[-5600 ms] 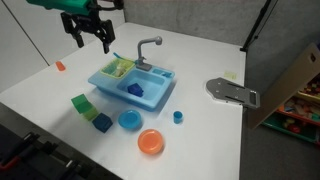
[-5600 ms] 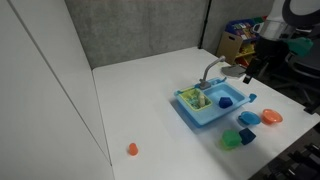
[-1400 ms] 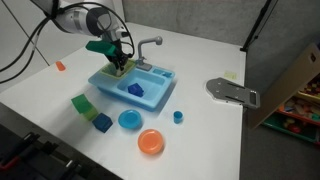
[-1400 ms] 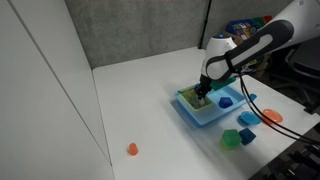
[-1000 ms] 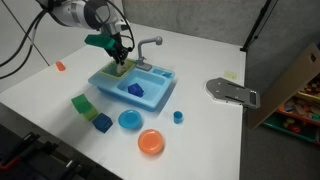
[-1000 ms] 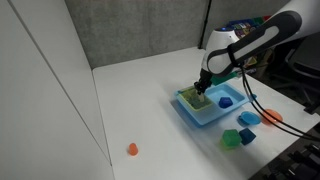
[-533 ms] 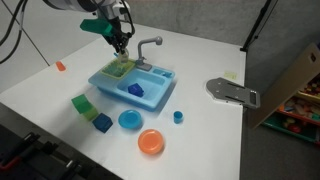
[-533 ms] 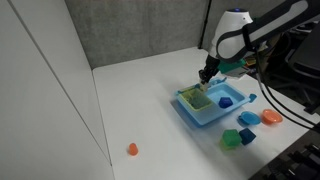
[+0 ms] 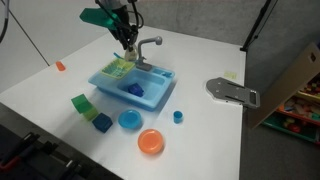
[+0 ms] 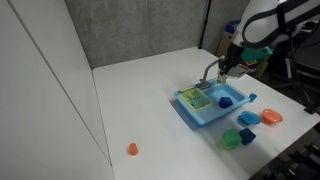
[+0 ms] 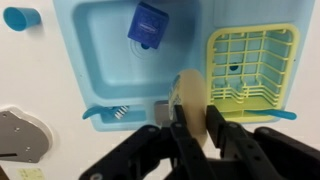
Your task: Put the white bottle on the table
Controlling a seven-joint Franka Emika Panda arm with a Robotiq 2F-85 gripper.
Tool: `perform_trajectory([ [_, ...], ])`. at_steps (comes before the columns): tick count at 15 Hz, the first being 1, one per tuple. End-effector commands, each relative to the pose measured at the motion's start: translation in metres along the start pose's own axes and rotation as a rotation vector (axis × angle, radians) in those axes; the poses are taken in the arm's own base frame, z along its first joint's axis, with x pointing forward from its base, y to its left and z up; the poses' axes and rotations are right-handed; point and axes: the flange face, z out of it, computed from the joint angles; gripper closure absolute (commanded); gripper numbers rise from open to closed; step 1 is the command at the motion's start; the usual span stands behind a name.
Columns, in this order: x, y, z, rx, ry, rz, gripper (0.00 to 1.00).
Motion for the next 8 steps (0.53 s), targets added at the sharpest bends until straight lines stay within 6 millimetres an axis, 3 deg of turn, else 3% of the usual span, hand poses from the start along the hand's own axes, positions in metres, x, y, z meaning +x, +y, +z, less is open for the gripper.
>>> perform_trajectory([
  [1,-0.007,0.043,-0.013,-0.030,0.015,0.061,0.91],
  [8,-0.005,0.125,-0.009,-0.093,0.025,0.180,0.91],
])
